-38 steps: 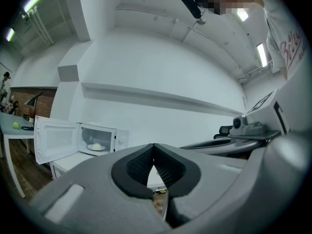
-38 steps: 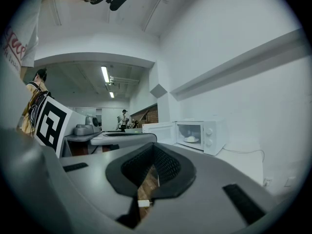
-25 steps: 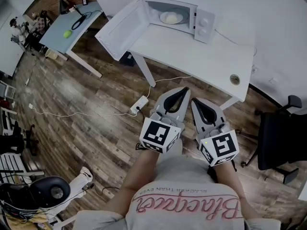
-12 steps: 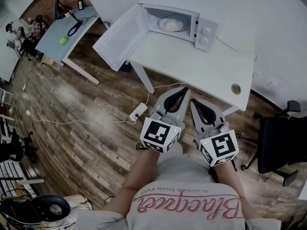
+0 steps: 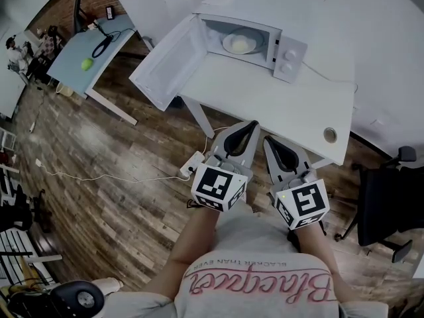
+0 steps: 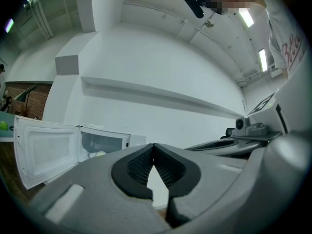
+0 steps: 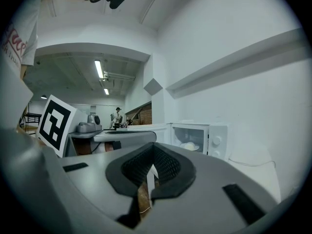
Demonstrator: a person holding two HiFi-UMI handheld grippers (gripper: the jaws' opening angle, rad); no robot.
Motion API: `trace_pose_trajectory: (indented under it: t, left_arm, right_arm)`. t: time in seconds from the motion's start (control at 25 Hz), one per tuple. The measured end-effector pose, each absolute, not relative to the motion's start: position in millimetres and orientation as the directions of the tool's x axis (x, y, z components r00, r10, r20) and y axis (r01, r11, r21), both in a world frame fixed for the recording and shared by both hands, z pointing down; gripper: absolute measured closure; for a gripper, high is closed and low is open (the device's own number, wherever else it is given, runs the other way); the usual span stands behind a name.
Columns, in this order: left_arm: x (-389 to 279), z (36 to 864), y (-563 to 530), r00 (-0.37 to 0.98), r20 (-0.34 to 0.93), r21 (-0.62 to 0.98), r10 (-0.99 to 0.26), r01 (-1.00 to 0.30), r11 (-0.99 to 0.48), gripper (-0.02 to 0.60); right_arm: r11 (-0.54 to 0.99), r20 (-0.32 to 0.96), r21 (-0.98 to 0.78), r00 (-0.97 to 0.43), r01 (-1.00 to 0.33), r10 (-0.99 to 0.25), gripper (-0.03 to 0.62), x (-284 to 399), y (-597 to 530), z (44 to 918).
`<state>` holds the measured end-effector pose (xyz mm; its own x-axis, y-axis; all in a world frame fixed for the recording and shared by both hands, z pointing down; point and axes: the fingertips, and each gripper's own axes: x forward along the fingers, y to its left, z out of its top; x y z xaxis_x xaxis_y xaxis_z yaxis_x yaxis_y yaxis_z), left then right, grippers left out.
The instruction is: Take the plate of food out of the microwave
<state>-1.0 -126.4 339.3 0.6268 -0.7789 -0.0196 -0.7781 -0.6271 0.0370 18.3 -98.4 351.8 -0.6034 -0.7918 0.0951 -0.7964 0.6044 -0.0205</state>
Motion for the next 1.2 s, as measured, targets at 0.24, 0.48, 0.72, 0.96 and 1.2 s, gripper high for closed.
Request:
trace_pose_trajectory:
  t: [0.24,0.48,0.72,0.96,1.2]
  left_arm:
    - [-11,338,-148,0.646,-0.012,0.029,-0.763,-0.763,-0.646,0.575]
    - [-25,340,-175,0.653,-0.016,0.038,-0.757,-0.756,-0.653,0.575]
    - [-35,345,-198,0.654,-0.015,0.057,-0.757,-0.755,-0.653,0.575]
    - [-38,348,-213,0.655,-0.008,0.068,-0.755,-0.753,-0.654,0.575]
    - [-43,350,-223,0.653,-0.001,0.080,-0.757,-0.754,-0.651,0.575]
  right_arm:
    - [0.588,0.090,-0.031,-0.588,-0.808,-0.804,0.583,6,-126,349]
    - [0.582,0.094,-0.027,-0.582,-0.813,-0.808,0.583,-11,-153,349]
    - [0.579,0.103,-0.016,-0.577,-0.815,-0.810,0.583,-18,-173,353]
    - [0.568,0.119,-0.030,-0.567,-0.822,-0.815,0.583,-19,-188,356]
    - [0.570,0.129,-0.032,-0.569,-0.821,-0.812,0.583,-23,-197,357]
